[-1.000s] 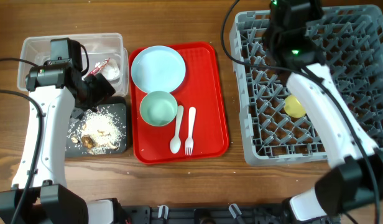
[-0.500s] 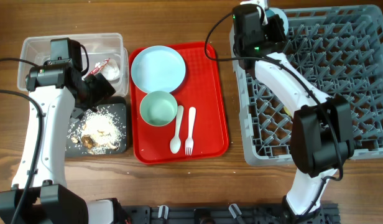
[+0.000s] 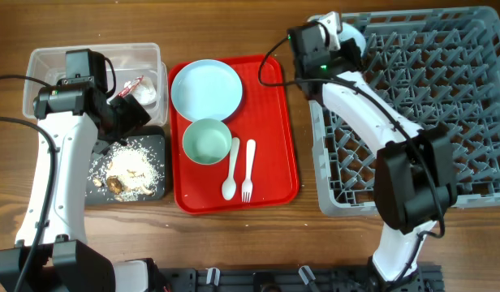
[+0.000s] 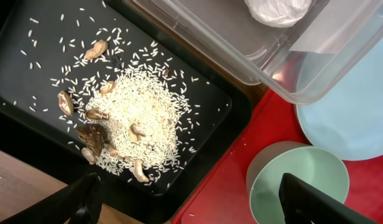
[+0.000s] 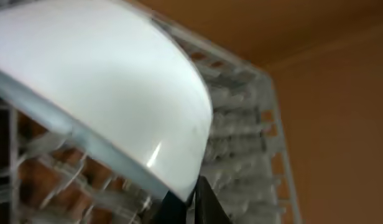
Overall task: Sort waste into correct bins and load items into the dishwasher rack
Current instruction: 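Grasp the light blue bowl with the right gripper and place it in the rack, then grasp the green bowl with the right gripper and place it in the rack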
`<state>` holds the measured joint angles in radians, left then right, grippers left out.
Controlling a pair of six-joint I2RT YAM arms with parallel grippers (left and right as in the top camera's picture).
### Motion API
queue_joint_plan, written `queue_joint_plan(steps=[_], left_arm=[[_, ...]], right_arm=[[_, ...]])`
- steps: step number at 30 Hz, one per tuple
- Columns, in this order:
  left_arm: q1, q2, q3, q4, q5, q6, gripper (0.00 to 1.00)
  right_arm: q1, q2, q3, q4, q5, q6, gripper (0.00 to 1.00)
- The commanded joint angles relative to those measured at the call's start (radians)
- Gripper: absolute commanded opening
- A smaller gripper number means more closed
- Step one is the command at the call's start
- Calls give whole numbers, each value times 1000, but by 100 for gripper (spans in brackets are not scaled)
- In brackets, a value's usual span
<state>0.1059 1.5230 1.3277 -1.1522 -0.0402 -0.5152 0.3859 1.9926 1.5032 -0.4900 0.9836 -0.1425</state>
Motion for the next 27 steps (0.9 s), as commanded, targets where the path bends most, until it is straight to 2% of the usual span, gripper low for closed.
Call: queue_joint_plan(steps=[1,4,7,8,9,10,11,13,15,18,20,23,25,27], left_arm=[[3,-16,2,4,-11,-16,91],[3,-16,2,11,-10,-16,91],[3,-16,2,11,-10,-16,92],[3,-16,2,11,-10,-16,94],[3,-16,2,10,-10,-13,95],[3,-16,2,5,-14,-13,95],[4,-16,2,-10,-33,-13,95],[5,-16,2,-48,-97,-13,96],[22,-16,2,-69,-126,-14,100],[73,-16,2,-75,-103,-18,100],[76,-16,2,-72,-103,-18,100],[76,-16,2,-71,-103,-17,100],[76,-16,2,-71,-103,-17,100],[76,-16,2,-71,-103,-17,100]], right_arm=[[14,-34,-6,-98,-198,148,10],[14,-92,-6,-153,-296,150,33],[14,-176,-5,-186,-359,145,49],[14,-236,-5,-201,-443,145,59],[14,-282,-5,-214,-596,145,64],[14,-307,-5,-220,-726,146,64],[14,-341,-5,-229,-961,146,64],[16,-351,-6,-233,-1255,217,64],[37,-333,-7,-247,-1364,287,64],[147,-257,-16,-267,-1373,320,66],[211,-189,-19,-267,-1351,391,64],[286,-82,-19,-268,-1282,466,52],[318,-14,-19,-270,-1182,559,51],[328,34,-19,-256,-1175,573,45]])
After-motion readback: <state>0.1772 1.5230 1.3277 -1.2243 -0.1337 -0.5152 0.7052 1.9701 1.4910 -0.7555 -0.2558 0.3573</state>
